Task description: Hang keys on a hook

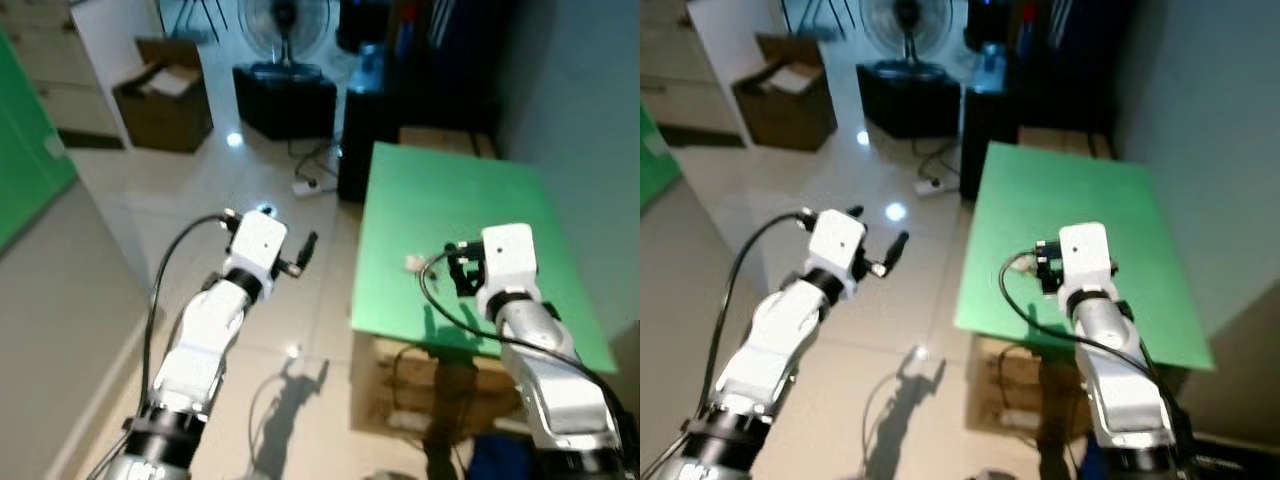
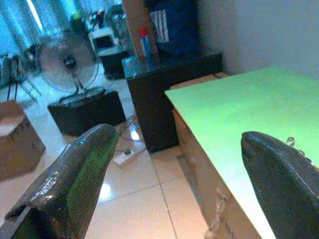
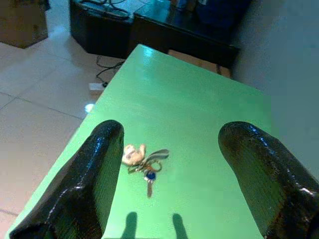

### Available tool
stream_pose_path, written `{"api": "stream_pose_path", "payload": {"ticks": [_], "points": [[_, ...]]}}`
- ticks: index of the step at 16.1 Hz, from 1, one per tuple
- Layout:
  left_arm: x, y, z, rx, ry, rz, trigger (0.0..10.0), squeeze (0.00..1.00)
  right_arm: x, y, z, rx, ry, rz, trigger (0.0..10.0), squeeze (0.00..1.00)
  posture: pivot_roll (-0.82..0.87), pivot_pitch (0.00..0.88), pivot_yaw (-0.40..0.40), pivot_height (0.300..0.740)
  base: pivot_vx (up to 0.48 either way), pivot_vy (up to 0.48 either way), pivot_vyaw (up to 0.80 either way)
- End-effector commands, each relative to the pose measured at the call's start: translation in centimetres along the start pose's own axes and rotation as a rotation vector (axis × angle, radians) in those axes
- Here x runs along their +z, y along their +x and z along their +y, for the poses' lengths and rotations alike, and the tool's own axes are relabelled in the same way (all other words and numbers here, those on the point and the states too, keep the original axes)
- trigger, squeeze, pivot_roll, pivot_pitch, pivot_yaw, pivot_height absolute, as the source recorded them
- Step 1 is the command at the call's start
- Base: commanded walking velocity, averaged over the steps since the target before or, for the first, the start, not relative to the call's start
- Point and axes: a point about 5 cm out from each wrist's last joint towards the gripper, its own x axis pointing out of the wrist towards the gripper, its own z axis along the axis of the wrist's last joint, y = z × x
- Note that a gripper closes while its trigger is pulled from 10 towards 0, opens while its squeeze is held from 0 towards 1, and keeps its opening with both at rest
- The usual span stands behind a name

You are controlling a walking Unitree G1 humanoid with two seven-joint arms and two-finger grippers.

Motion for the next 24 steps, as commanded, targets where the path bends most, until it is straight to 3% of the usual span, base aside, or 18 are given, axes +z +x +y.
{"api": "stream_pose_path", "payload": {"ticks": [1, 5, 11, 13, 14, 16, 20, 24], "points": [[0.4, 0.0, 0.9, 0.022, -0.007, -0.007, 10.0, 0.00, 0.9, 0.2, 0.1, -0.002, 0.002, -0.037, 10.0, 0.00, -0.09, 0.000, 0.031, 0.718, 0.000, 0.000, 0.00], [0.4, 0.1, 0.8, 0.015, -0.024, 0.004, 10.0, 0.00, 0.6, -0.3, 0.1, -0.009, 0.003, -0.034, 10.0, 0.00, -0.09, 0.000, 0.045, 0.718, 0.000, 0.480, 0.00], [0.9, 0.8, 0.4, 0.027, -0.044, -0.033, 10.0, 0.00, 0.5, -0.1, -0.3, -0.004, 0.021, -0.035, 10.0, 0.00, -0.13, 0.000, 0.030, 0.718, 0.000, 0.000, 0.00], [0.9, 0.0, 0.2, 0.016, -0.040, -0.040, 10.0, 0.00, -0.3, 0.2, 0.1, 0.032, 0.066, -0.010, 10.0, 0.00, -0.08, 0.000, 0.006, 0.718, 0.000, 0.000, -0.26], [0.5, -0.8, 0.5, 0.016, -0.045, -0.025, 10.0, 0.00, -0.8, 0.4, 0.5, 0.050, 0.066, 0.003, 10.0, 0.00, -0.08, 0.000, 0.004, 0.718, 0.304, 0.000, -0.80], [0.3, -1.1, 0.8, 0.020, -0.041, -0.014, 10.0, 0.00, -0.8, 0.4, 0.5, 0.047, 0.068, 0.003, 10.0, 0.00, -0.08, 0.000, 0.005, 0.718, 0.315, 0.000, -0.80], [0.3, -1.0, 0.6, 0.017, -0.043, -0.015, 10.0, 0.00, -0.8, 0.3, 0.1, 0.039, 0.064, -0.006, 10.0, 0.00, -0.09, 0.000, 0.015, 0.718, 0.323, 0.000, -0.72], [0.5, -0.7, 0.4, 0.008, -0.042, -0.020, 10.0, 0.00, -0.5, 0.4, 0.2, 0.077, 0.038, -0.039, 10.0, 0.00, -0.09, 0.000, 0.013, 0.718, 0.330, 0.000, 0.00]]}}
